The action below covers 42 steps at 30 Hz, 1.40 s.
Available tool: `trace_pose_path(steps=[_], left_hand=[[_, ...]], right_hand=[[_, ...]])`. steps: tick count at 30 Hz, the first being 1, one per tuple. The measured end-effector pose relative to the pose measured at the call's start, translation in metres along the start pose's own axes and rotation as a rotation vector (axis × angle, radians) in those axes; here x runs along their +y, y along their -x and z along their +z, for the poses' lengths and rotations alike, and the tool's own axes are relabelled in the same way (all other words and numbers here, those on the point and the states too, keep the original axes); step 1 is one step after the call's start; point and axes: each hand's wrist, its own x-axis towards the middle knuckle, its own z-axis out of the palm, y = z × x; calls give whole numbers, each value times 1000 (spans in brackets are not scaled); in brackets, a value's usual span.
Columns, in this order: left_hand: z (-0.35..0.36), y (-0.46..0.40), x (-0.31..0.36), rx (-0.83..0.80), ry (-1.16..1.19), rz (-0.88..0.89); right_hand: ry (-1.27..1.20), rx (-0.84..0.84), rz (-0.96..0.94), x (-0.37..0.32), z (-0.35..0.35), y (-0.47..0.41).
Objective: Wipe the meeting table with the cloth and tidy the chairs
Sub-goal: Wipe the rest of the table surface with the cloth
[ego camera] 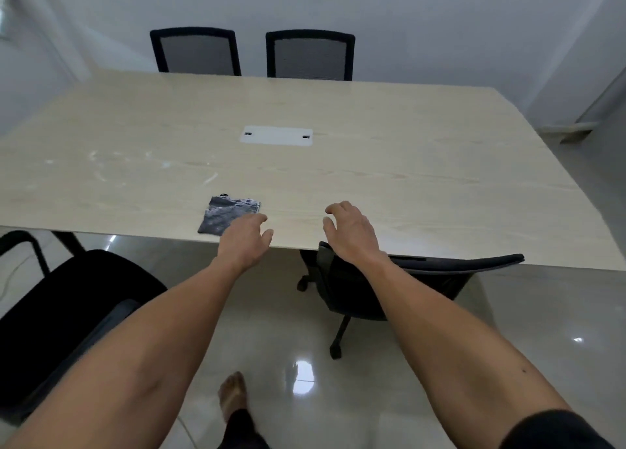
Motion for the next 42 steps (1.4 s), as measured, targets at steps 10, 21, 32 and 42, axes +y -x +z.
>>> trace_pose_path(steps=[10, 21, 32, 42], left_hand=[[-49, -94, -166, -93, 62, -93], [-44, -190, -233, -218, 127, -64], [-7, -252, -246, -320, 150, -99], [8, -271, -243, -398, 208, -173]], right_hand=[[-73, -264, 73, -111, 118, -129], [-103, -341, 256, -134, 198, -217], [-2, -449, 214, -114, 237, -279], [-48, -681, 278, -115, 223, -302]])
